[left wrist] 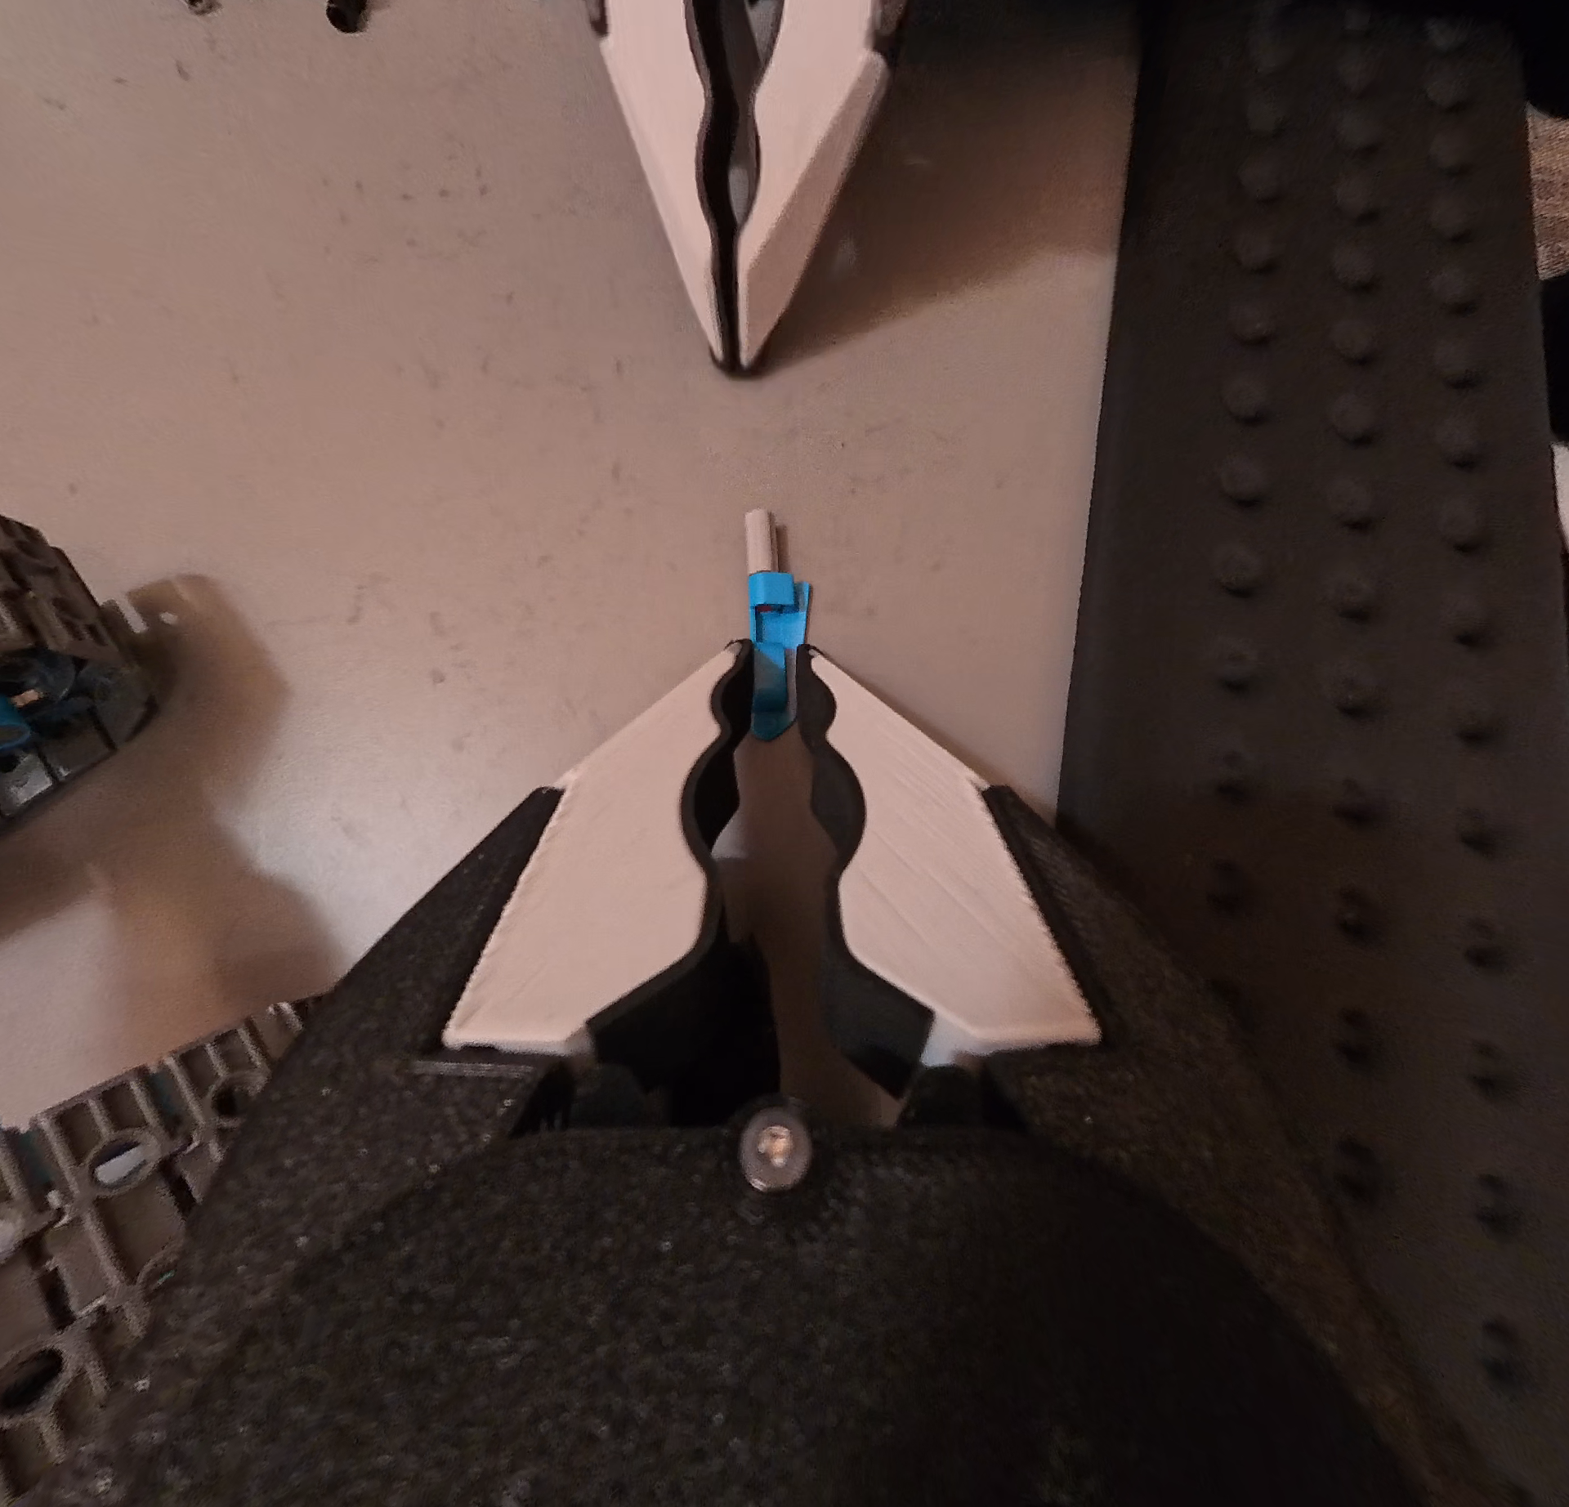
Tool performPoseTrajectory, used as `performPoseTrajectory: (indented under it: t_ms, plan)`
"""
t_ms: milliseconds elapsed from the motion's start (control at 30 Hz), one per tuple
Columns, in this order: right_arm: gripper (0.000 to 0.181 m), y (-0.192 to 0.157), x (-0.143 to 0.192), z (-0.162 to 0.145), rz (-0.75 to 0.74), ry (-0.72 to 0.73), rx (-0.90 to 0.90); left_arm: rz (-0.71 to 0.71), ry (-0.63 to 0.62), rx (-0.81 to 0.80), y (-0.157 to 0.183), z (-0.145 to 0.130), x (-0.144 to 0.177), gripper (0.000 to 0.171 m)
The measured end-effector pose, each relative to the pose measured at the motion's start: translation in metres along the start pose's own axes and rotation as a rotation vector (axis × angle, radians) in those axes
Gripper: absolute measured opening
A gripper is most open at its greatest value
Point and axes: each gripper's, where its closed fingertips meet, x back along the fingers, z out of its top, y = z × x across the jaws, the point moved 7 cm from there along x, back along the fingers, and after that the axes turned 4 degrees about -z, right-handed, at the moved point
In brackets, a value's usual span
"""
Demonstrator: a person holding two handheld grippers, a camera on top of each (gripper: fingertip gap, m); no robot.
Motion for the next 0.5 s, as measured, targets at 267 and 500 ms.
performPoseTrajectory:
  t_ms: [267,500]
  plan:
    - [0.025,-0.032,-0.03,0.039,-0.001,0.045,0.164,-0.038,0.001,0.037,-0.002,0.001,-0.001,0.009]
    - [0.005,-0.029,-0.037,0.037,0.039,-0.013,0.154,-0.043,0.0,0.016,0.0,0.002,-0.002,0.009]
